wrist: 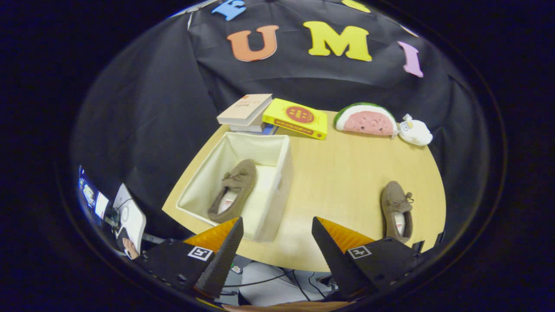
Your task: Open the storage box then place both shoes into the box .Put the left shoe in first, then the right shoe, with the right side of both shoes facing outward in a uniform manner.
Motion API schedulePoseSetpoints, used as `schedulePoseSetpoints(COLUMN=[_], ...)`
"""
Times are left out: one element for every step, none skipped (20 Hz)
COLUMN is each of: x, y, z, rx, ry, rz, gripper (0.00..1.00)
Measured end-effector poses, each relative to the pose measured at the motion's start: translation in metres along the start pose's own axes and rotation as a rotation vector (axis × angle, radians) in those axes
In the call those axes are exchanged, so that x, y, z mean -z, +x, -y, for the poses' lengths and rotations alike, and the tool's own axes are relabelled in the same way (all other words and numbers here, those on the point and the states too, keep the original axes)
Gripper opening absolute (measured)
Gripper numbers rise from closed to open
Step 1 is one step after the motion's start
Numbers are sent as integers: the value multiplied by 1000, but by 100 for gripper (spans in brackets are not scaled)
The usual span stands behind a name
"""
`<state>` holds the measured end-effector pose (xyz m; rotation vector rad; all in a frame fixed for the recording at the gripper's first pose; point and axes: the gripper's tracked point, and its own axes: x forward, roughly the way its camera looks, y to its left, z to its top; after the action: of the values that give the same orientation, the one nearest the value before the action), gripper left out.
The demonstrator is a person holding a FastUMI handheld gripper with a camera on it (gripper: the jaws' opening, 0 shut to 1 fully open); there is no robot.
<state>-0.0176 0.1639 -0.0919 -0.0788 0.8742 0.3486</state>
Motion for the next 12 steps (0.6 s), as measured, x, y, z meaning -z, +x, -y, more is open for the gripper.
schedulePoseSetpoints(x=[0, 0, 2, 3, 3, 4, 6, 8, 10, 13, 15, 19], y=[1, 2, 5, 7, 10, 14, 18, 22, 26, 29, 33, 38], z=[17, 35, 52, 70, 88, 106, 125, 145, 164, 183, 202, 219], rx=[9, 16, 20, 30, 39, 49, 61, 76, 87, 97, 111, 122], ry=[20, 38, 54, 65, 76, 85, 94, 105, 119, 134, 149, 161], rz=[2, 0, -8, -16, -20, -23, -30, -42, -55, -71, -85, -104], gripper=[96, 96, 96, 96, 96, 96, 96, 96, 96, 96, 96, 96])
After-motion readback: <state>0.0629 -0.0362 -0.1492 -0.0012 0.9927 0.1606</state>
